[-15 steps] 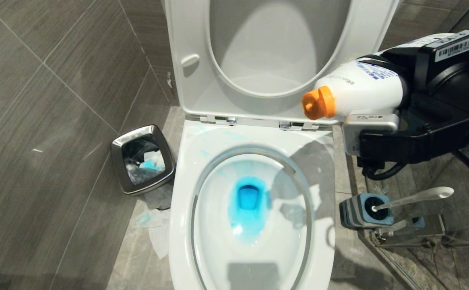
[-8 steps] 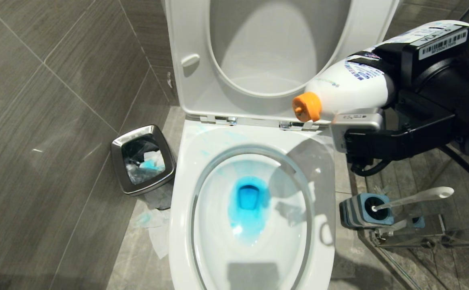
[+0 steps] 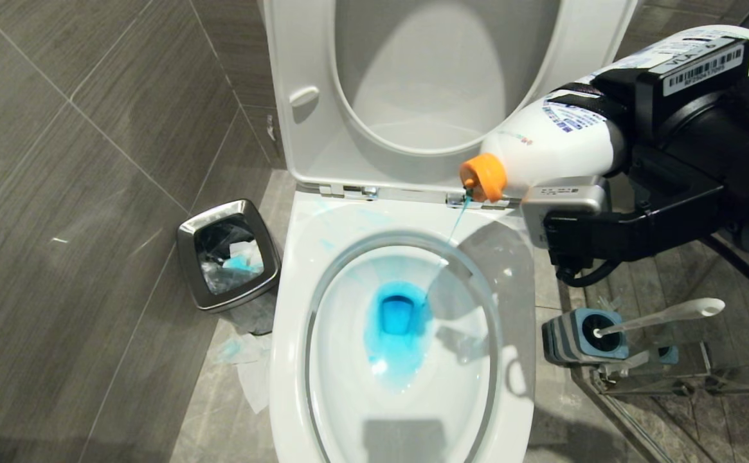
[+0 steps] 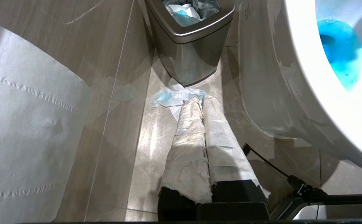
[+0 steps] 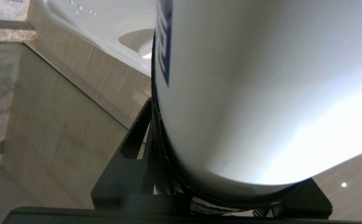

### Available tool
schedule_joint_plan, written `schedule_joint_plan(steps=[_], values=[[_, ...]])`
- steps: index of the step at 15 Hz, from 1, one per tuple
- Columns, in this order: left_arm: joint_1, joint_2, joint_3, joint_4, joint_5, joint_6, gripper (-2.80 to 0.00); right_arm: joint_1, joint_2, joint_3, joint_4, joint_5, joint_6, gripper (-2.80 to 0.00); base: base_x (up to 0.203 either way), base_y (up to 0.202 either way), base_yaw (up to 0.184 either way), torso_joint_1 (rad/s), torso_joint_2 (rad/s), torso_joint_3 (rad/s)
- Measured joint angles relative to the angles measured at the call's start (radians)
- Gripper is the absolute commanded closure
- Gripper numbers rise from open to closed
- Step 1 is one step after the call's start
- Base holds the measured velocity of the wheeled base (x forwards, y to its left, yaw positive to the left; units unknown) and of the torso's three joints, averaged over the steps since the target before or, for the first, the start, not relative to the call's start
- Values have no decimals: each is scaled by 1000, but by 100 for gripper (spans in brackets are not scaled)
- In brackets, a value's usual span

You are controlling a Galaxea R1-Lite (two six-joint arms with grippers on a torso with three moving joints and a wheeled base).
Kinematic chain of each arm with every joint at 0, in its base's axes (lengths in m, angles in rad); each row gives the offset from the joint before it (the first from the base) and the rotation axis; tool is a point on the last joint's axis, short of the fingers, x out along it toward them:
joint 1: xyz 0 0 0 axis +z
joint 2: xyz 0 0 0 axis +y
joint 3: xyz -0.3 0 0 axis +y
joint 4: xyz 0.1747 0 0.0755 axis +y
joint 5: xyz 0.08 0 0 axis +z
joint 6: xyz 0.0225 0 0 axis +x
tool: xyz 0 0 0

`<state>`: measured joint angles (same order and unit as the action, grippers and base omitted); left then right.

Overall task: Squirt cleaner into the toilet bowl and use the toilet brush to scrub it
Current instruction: Pour in the cleaning agent

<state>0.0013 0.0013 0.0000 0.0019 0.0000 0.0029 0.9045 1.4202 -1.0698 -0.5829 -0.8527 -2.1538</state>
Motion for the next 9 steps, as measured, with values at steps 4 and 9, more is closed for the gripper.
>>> schedule_joint_plan(steps=[4,9], values=[[0,0,0,0,0,0,0,3,11,4,-81,0,0,0,0,0,0,0,0,0],[0,0,0,0,0,0,0,15,26,-1,-114,0,3,0,0,0,0,0,0,0]])
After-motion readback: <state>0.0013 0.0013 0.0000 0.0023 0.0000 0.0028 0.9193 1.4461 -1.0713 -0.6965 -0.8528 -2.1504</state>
